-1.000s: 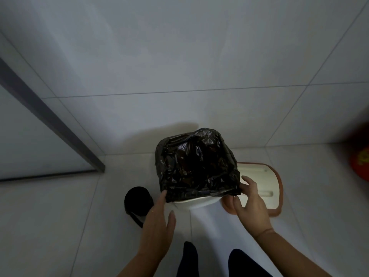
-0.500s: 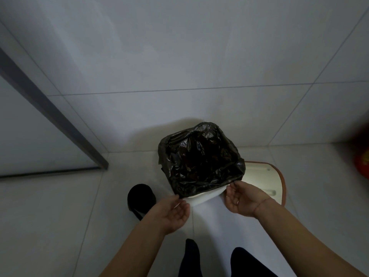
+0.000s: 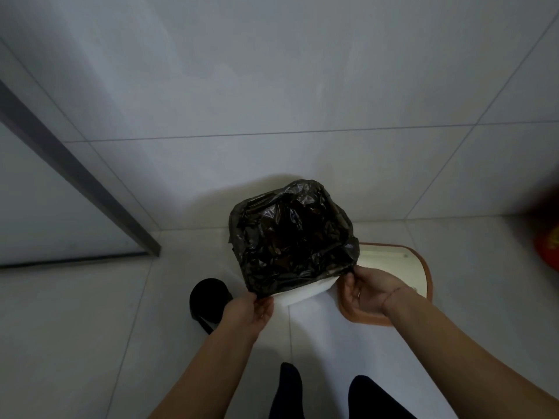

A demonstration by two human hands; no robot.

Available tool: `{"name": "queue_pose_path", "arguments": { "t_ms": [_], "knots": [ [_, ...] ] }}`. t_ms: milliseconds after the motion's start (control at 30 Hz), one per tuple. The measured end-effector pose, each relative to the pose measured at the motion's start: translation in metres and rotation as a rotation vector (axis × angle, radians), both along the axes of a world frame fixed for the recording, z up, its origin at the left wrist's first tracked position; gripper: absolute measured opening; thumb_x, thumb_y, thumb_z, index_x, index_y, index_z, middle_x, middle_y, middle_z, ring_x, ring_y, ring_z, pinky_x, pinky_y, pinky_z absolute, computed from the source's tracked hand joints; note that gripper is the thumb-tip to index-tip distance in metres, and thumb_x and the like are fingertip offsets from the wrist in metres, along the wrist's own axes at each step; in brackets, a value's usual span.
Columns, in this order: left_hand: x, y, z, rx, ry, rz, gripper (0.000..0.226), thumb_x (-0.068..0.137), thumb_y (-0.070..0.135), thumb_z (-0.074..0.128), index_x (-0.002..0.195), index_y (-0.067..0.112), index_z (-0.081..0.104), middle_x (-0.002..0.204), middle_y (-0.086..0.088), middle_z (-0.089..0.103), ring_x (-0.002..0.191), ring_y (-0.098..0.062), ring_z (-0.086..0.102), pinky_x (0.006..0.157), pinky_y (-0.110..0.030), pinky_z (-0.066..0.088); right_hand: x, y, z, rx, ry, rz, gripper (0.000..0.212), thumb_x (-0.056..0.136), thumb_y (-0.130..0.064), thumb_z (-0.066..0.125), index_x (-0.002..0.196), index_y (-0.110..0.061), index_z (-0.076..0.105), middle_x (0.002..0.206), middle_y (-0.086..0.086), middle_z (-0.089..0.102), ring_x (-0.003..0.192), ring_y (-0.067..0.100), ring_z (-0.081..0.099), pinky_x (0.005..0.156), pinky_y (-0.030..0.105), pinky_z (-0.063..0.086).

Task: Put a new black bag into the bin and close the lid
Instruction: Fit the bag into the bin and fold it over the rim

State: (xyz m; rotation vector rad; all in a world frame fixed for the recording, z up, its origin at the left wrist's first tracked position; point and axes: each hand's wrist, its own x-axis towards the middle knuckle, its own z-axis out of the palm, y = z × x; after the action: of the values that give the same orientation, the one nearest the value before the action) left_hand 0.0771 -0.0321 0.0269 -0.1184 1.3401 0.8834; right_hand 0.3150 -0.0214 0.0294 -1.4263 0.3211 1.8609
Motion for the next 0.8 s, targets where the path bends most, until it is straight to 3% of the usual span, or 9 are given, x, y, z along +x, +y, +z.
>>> {"name": "queue_pose_path", "arguments": {
  "t_ms": [67,133,267,333,400,500,567,667,800],
  "knots": [
    [-0.002,-0.001,-0.01,-0.014,0.022,0.007,0.017,0.098,0.0,0.041,0.111,0.001,0.051,0.08,-0.013,0.054,0.069,-0.021,0.051,0.052,-0.029,0.054,-0.004,-0.003,-0.007,-0.024,-0.072,0.031,0.025,0.092,-0.016,0.051,0.069,-0.008,0.053,0.065,0.0,0.048,0.058,0.007,0.044,0.035,0.014,0.043],
    [-0.004,-0.002,-0.021,-0.028,0.069,0.017,0.027,0.098,-0.001,0.039,0.122,-0.001,0.051,0.078,-0.012,0.054,0.067,-0.02,0.05,0.053,-0.029,0.052,-0.006,-0.006,-0.017,-0.07,-0.124,0.037,0.029,0.09,-0.01,0.053,0.061,-0.008,0.049,0.066,0.002,0.048,0.058,0.01,0.046,0.033,0.015,0.043],
    [-0.005,0.006,-0.031,-0.017,0.177,0.022,0.034,0.097,-0.005,0.036,0.129,-0.005,0.049,0.072,-0.01,0.048,0.062,-0.018,0.045,0.045,-0.025,0.049,-0.007,-0.01,-0.032,-0.056,-0.322,0.168,0.026,0.089,-0.003,0.051,0.063,-0.007,0.048,0.067,0.01,0.051,0.059,0.018,0.048,0.043,0.021,0.045],
    [-0.005,0.011,-0.027,-0.002,0.325,-0.016,0.023,0.098,0.002,0.036,0.104,0.011,0.057,0.072,-0.006,0.046,0.061,-0.015,0.044,0.053,-0.024,0.042,-0.005,-0.012,-0.034,-0.036,-0.448,0.309,0.025,0.087,-0.002,0.051,0.063,-0.005,0.047,0.062,0.013,0.05,0.056,0.023,0.045,0.048,0.025,0.04],
    [-0.007,0.017,-0.019,0.065,0.58,-0.062,0.017,0.097,0.022,0.041,0.091,0.012,0.053,0.081,-0.006,0.051,0.071,-0.017,0.05,0.064,-0.03,0.046,0.001,-0.009,-0.03,0.011,-0.508,0.226,0.019,0.088,-0.001,0.044,0.07,-0.004,0.048,0.066,0.015,0.049,0.06,0.025,0.045,0.051,0.027,0.04],
    [-0.01,0.027,0.004,0.38,0.711,-0.22,0.057,0.086,0.043,0.059,0.133,0.017,0.041,0.114,0.0,0.049,0.104,-0.02,0.052,0.091,-0.038,0.046,0.011,0.01,-0.015,0.27,-0.743,0.095,0.026,0.094,-0.025,0.039,0.105,-0.006,0.052,0.098,0.013,0.057,0.088,0.027,0.056,0.075,0.038,0.046],
    [-0.01,0.035,0.012,0.529,0.869,-0.467,0.064,0.08,0.024,0.07,0.135,0.012,0.04,0.114,-0.002,0.052,0.108,-0.024,0.056,0.092,-0.037,0.048,0.003,0.016,-0.003,0.49,-0.823,0.193,0.036,0.091,-0.038,0.049,0.115,-0.012,0.053,0.106,0.009,0.061,0.096,0.024,0.058,0.084,0.038,0.048],
    [-0.009,0.042,0.017,0.555,1.133,-0.588,0.045,0.082,-0.003,0.053,0.127,0.001,0.048,0.118,-0.019,0.059,0.11,-0.035,0.056,0.088,-0.037,0.045,-0.011,0.007,-0.005,0.631,-1.093,0.592,0.038,0.083,-0.021,0.065,0.116,-0.007,0.054,0.102,0.006,0.062,0.091,0.019,0.058,0.075,0.02,0.041],
    [0.015,0.041,0.03,0.55,1.452,-0.52,0.062,0.078,-0.001,0.057,0.138,-0.003,0.038,0.139,-0.026,0.043,0.129,-0.041,0.039,0.108,-0.047,0.031,-0.007,-0.009,-0.01,0.618,-0.835,0.493,0.026,0.093,-0.042,0.046,0.103,-0.02,0.057,0.1,0.002,0.064,0.09,0.014,0.06,0.071,0.012,0.05]
  ]
}}
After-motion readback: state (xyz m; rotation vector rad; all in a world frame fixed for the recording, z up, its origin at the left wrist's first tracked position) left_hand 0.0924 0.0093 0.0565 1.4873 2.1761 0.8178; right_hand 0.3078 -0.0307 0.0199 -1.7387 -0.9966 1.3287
